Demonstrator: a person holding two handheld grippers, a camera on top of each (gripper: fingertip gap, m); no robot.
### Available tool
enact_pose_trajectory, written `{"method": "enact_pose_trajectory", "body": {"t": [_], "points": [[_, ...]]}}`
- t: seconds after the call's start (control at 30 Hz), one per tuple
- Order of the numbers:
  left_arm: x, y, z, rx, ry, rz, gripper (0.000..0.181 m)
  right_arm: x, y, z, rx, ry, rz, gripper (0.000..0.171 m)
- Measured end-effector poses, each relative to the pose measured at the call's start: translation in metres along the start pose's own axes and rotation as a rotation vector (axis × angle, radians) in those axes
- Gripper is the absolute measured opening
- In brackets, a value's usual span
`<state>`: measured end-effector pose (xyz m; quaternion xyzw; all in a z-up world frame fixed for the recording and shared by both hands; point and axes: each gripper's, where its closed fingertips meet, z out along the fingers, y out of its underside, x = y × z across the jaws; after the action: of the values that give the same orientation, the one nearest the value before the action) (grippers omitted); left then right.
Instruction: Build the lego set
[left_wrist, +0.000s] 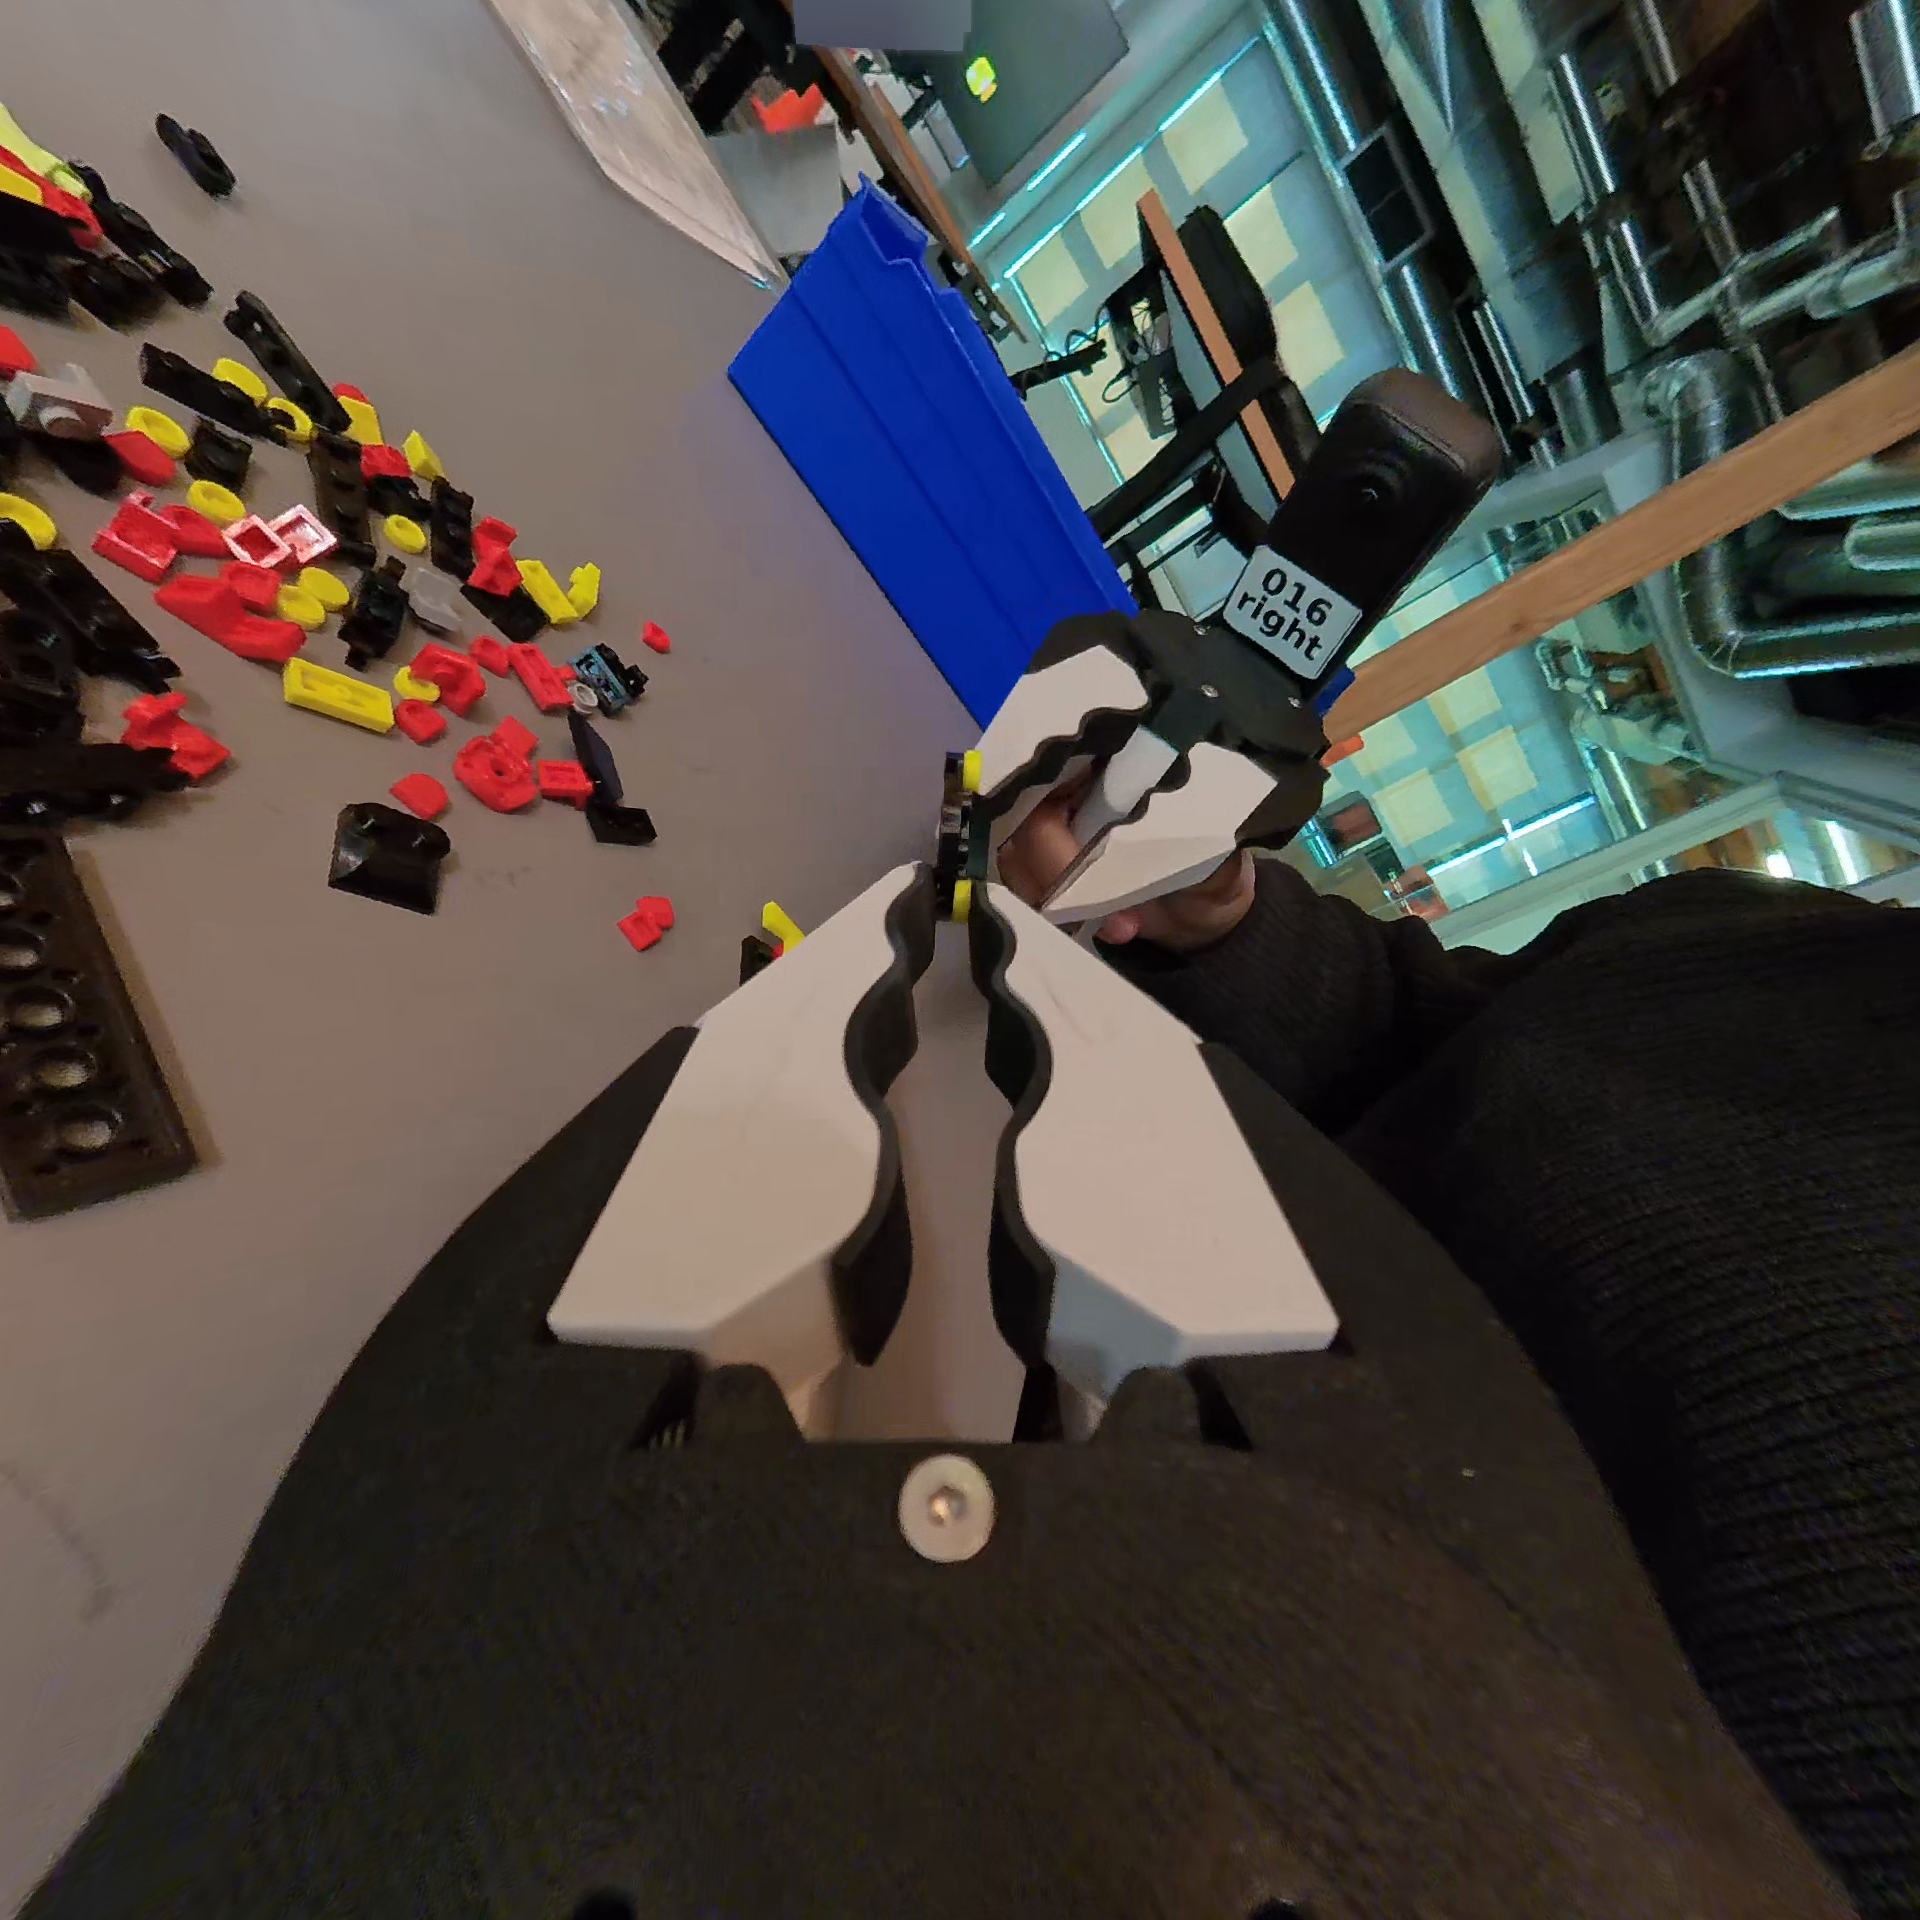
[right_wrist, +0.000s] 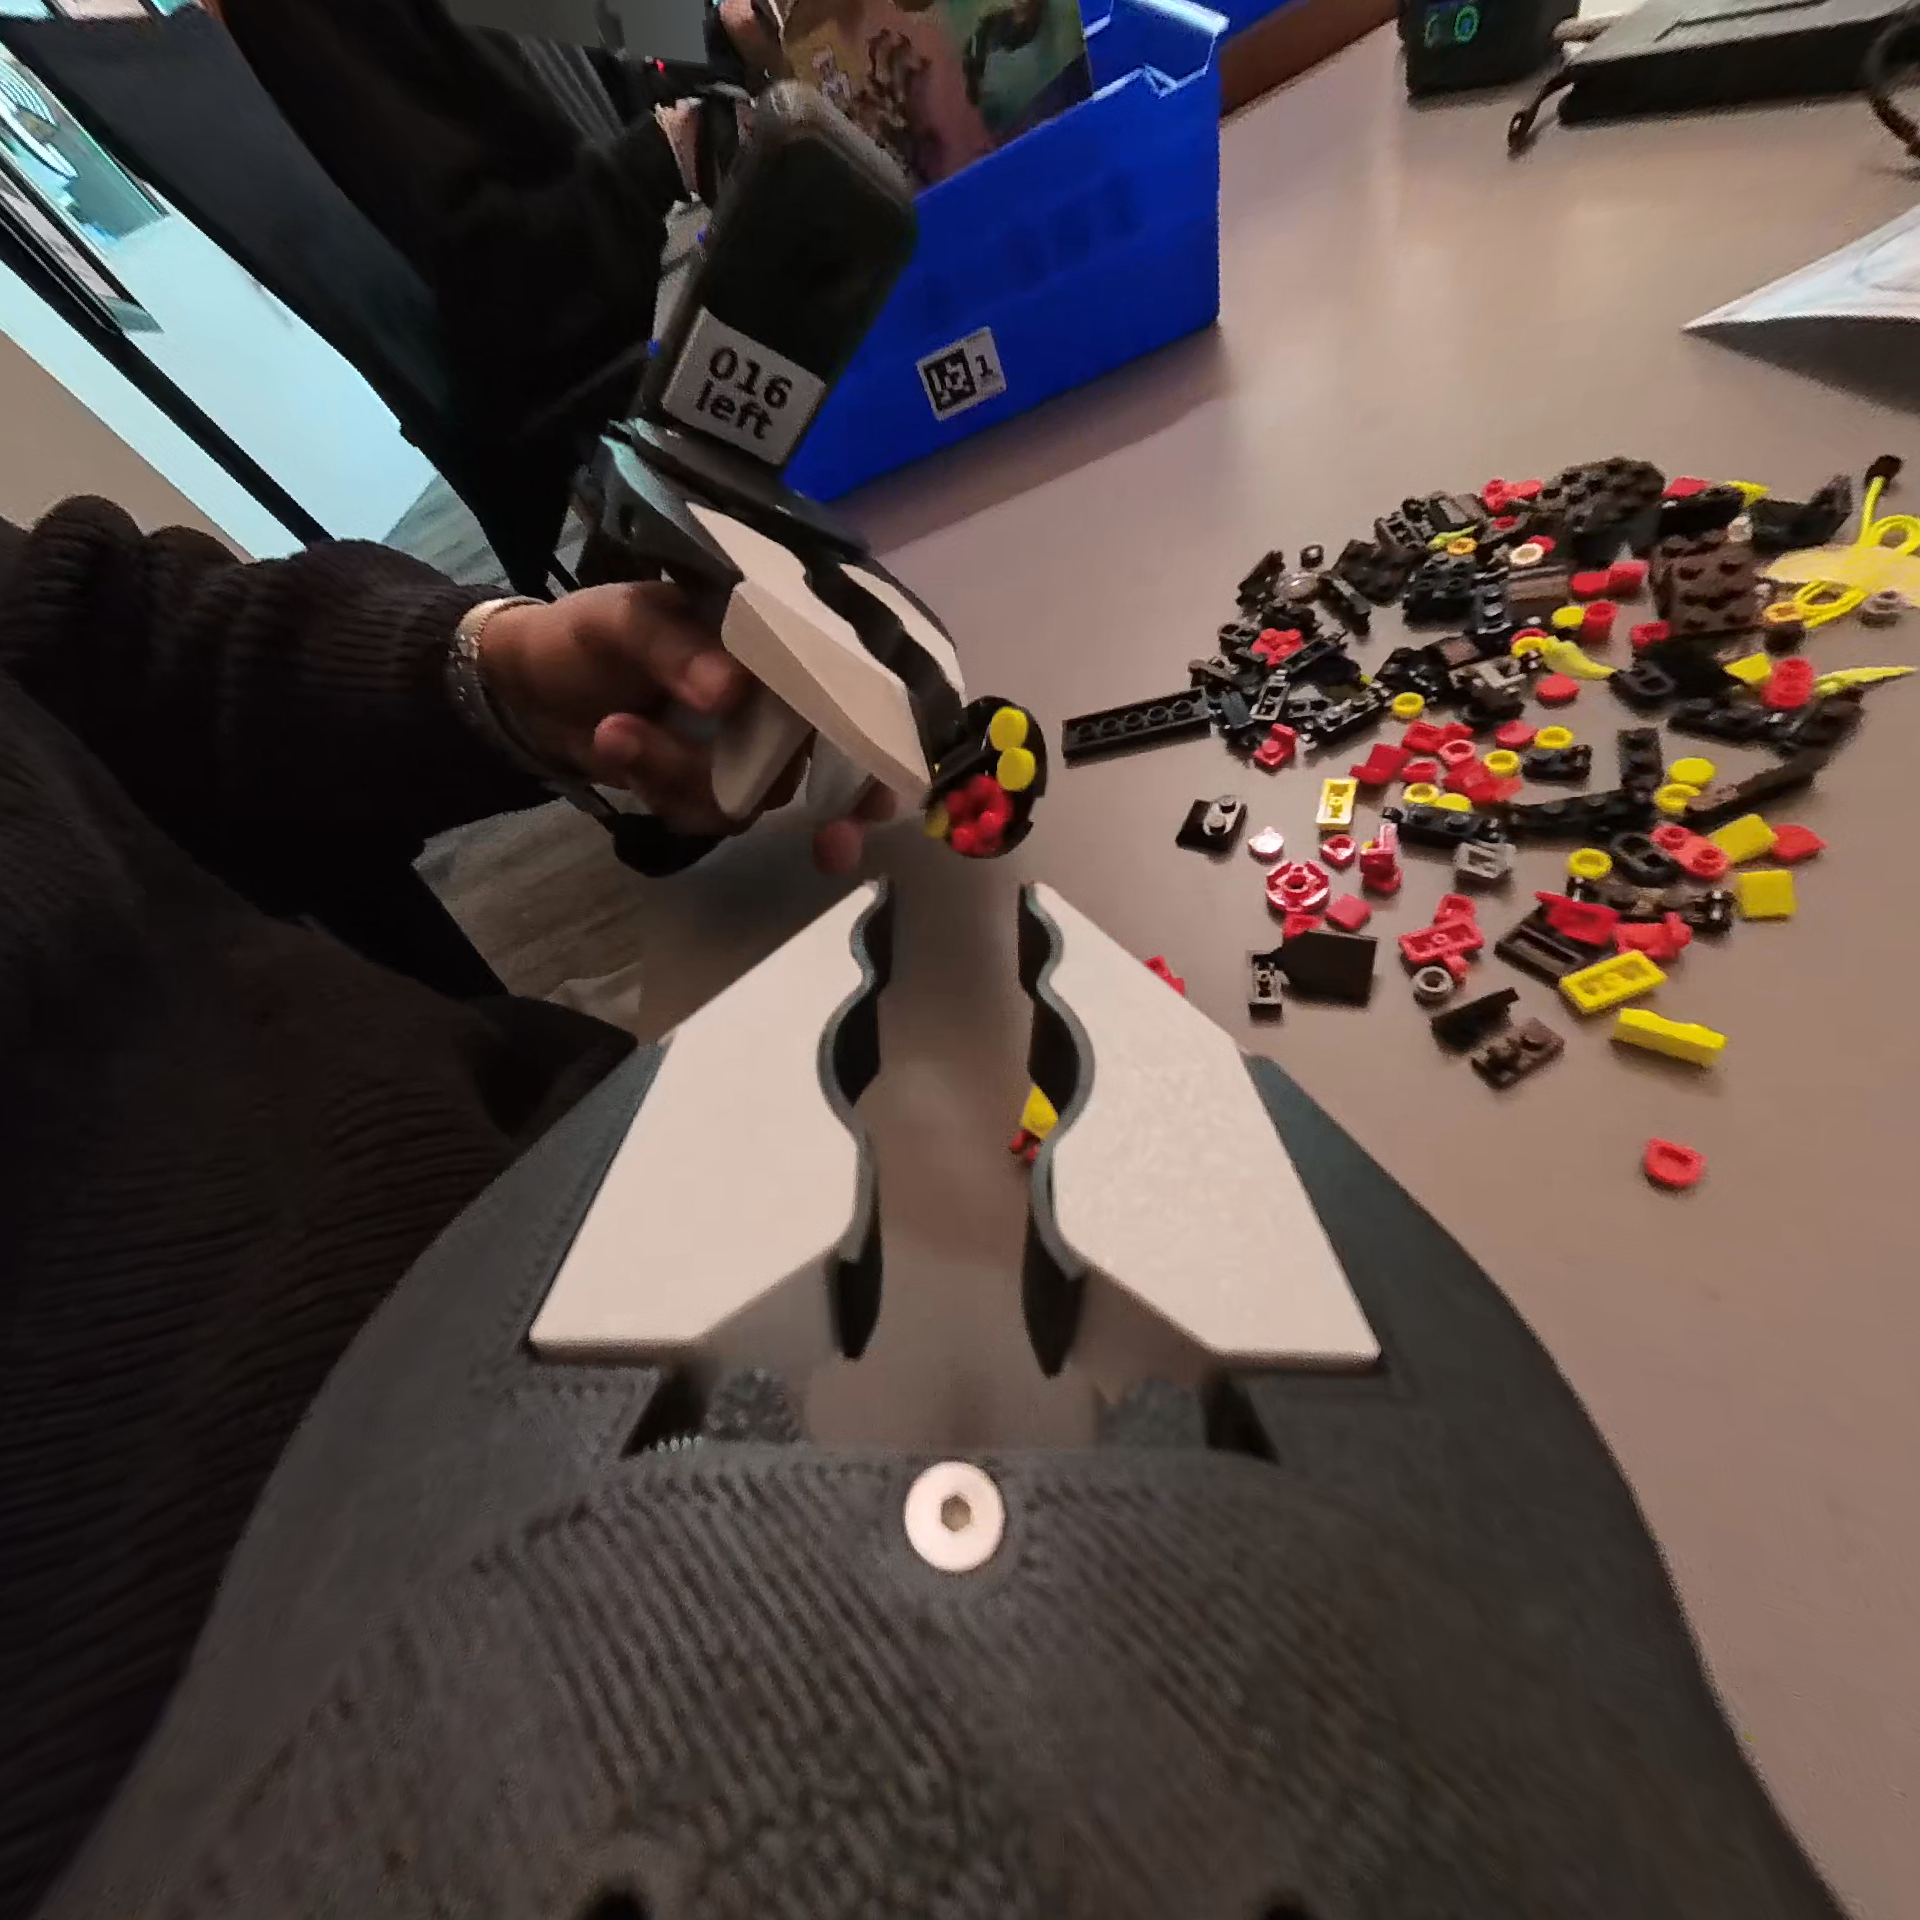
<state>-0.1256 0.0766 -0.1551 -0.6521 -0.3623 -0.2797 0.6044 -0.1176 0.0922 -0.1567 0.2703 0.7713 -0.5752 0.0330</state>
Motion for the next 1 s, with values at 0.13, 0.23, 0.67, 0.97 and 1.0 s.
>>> {"method": "enact_pose_trajectory", "body": {"t": [0.13, 0.23, 0.67, 0.97, 1.0], "points": [[0.002, 0.001, 0.001, -0.007, 0.007, 0.009, 0.002, 0.006, -0.01, -0.008, 0.06, 0.025, 0.005, 0.019], [0.003, 0.006, 0.003, -0.031, 0.007, 0.013, 0.002, 0.01, -0.015, -0.012, 0.072, 0.095, -0.098, 0.018], [0.012, 0.017, 0.01, -0.075, 0.066, -0.052, 0.002, 0.001, -0.012, -0.006, 0.006, 0.22, -0.397, 0.01], [0.011, 0.018, 0.01, -0.079, 0.05, -0.022, 0.002, -0.003, -0.008, -0.004, -0.006, 0.174, -0.36, 0.008], [0.011, 0.018, 0.01, -0.082, 0.042, -0.008, 0.002, -0.002, -0.007, -0.004, -0.009, 0.174, -0.357, 0.008]]}}
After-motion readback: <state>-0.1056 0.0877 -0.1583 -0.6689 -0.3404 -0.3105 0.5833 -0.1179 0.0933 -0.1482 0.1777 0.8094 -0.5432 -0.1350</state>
